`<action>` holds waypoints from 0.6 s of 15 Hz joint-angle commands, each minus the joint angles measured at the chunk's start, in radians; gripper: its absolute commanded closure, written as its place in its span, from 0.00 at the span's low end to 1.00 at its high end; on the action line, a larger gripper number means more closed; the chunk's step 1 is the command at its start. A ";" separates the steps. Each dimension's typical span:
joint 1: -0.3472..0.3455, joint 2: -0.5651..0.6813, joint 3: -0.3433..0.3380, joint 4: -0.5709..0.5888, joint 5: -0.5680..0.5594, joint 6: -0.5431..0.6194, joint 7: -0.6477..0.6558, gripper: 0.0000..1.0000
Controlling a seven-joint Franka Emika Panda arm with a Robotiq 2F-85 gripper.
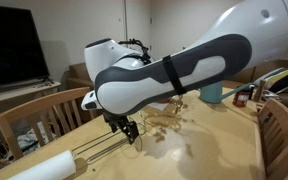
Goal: Set the paper towel stand upright on the table
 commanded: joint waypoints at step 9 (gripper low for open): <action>-0.015 0.034 0.012 0.048 0.014 -0.005 -0.025 0.00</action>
